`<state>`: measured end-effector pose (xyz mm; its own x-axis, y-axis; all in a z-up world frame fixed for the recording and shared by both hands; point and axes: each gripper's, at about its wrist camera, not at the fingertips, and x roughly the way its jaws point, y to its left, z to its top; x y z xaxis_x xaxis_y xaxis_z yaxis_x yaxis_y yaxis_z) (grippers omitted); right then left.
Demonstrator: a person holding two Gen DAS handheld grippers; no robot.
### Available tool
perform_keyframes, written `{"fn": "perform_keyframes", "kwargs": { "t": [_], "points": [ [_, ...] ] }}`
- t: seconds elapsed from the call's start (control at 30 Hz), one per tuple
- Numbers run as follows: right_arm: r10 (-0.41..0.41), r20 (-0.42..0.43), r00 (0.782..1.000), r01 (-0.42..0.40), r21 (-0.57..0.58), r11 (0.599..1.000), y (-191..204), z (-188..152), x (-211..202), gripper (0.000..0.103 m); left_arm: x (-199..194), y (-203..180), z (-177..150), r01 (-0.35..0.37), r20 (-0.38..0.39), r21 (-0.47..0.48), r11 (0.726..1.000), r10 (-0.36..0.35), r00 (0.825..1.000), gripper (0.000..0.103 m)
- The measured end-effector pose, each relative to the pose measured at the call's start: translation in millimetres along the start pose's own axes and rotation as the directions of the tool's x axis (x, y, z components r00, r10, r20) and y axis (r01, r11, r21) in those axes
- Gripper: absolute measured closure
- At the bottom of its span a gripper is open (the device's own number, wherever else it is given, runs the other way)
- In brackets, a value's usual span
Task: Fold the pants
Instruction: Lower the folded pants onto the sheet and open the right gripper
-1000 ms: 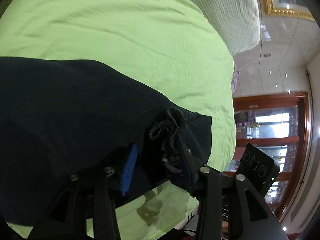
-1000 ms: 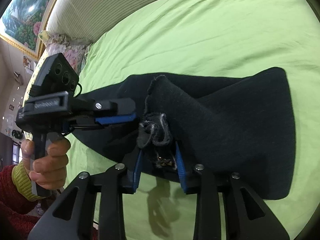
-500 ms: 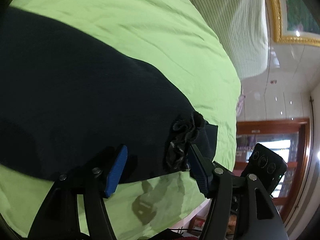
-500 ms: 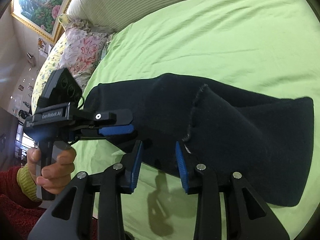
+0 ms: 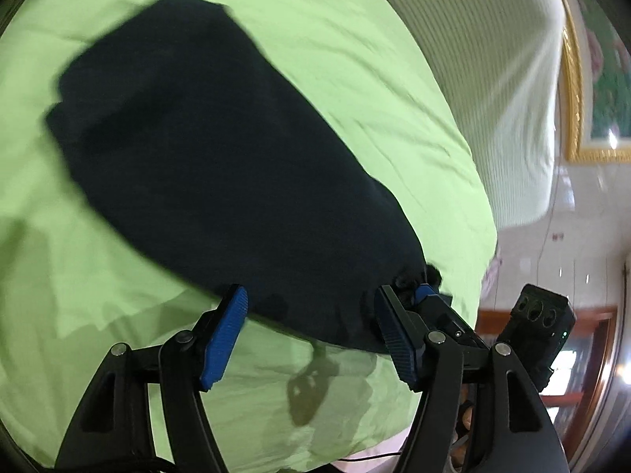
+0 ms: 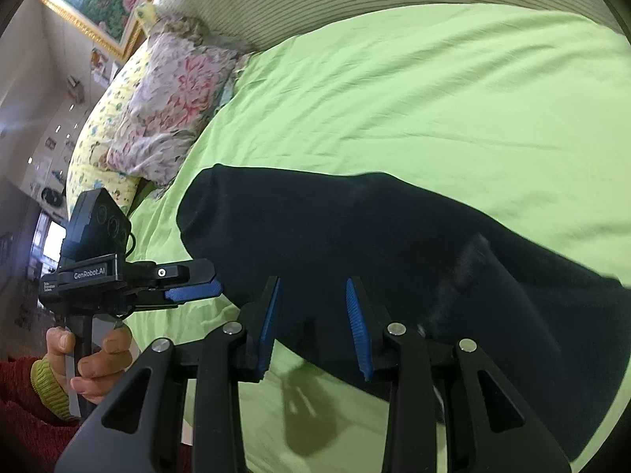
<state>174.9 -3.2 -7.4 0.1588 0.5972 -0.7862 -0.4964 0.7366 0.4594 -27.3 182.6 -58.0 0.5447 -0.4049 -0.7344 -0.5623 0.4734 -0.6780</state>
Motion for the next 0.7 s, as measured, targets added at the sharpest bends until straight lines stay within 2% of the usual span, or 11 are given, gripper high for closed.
{"fn": "perform_keyframes", "kwargs": {
  "t": [0.1, 0.37, 0.7],
  "points": [
    [0.013, -0.018, 1.0, -0.013, -0.034, 0.999, 10, 11, 11, 0.068, -15, 14, 2, -0.014, 0.052, -0.053, 0.998, 0.016, 0.999, 0.035],
    [0.038, -0.058, 0.998, -0.045, -0.13, 0.991, 39, 44, 42, 0.068, -38, 52, 11, -0.04, 0.11, -0.175, 0.984, 0.06, 0.992, 0.034],
    [0.058, -0.116, 0.992, -0.083, -0.229, 0.97, 65, 97, 85, 0.067, -42, 77, 25, -0.065, 0.141, -0.236, 0.97, 0.1, 0.985, 0.034]
  ]
}}
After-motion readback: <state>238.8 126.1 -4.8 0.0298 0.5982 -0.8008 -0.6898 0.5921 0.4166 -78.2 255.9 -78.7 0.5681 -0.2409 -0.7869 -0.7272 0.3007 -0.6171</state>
